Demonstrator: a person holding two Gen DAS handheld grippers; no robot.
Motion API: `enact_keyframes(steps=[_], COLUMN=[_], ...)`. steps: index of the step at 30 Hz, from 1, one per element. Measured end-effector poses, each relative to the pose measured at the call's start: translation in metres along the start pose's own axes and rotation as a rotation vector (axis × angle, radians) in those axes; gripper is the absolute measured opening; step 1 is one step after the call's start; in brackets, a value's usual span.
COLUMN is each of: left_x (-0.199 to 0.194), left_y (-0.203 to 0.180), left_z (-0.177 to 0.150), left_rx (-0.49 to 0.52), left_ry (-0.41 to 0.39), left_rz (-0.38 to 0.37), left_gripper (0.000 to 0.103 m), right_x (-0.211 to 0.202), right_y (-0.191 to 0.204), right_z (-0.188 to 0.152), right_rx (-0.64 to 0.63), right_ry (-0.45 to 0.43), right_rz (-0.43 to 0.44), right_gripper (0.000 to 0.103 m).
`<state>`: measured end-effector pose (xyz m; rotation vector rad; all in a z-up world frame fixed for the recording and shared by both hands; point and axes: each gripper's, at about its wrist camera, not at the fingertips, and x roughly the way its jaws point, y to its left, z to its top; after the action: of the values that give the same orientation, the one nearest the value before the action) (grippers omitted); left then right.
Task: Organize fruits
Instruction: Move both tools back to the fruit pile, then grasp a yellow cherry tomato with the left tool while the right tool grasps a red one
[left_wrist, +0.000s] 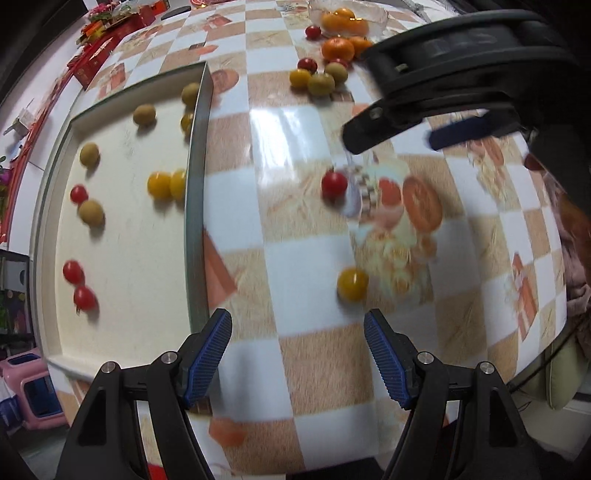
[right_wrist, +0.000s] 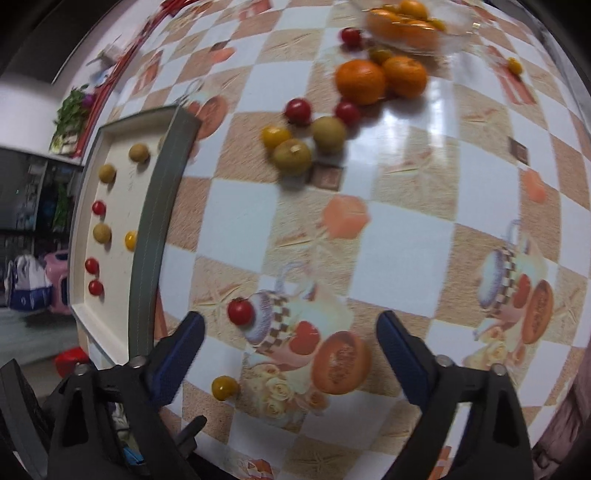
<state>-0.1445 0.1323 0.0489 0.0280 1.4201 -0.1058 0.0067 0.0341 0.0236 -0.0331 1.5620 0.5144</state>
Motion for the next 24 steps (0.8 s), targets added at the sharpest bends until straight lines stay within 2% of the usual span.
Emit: enact_keyframes(steps=[2,7,8,12,14,24], left_x=[-0.002,-0.002,-0.002,-0.001,0.0,0.014], left_y=[0.003,0.011,0.012,0.01,0.007,-0.024], left_z=[-0.006,-0.014,-0.015,-0.013,-0.011,0.011], left_rx=[-0.002,-0.03,-0.035,-0.022,-0.012,0.026], left_ry=[0.004,0.015,0.016,0.014,0.01,0.002], left_rz=[0.007,0.017,0.016,0.012,0.007,-0.026], left_gripper=[0.075,0.075,0.075,0.075,0.075,0.075], right_x=[0.009,0.025,0.028,0.033,0.032,0.018], right_y=[0.011,0.036,0.041,0.047,0.044,0.005], right_z=[-0.002,-0.01,-0.011,-0.011,-0.01,-0.007], right_rx=[-0.035,-0.105,-0.119,-0.117,-0.103,-0.012], right_ry=[0.009,0.014,0.019,0.004,-0.006,-0.045], right_rz=[-0.003,-0.005,-0.011,-0.015,-0.021,-0.059], right_gripper=[0.066,0.054,0.047,0.034,0.021,0.021])
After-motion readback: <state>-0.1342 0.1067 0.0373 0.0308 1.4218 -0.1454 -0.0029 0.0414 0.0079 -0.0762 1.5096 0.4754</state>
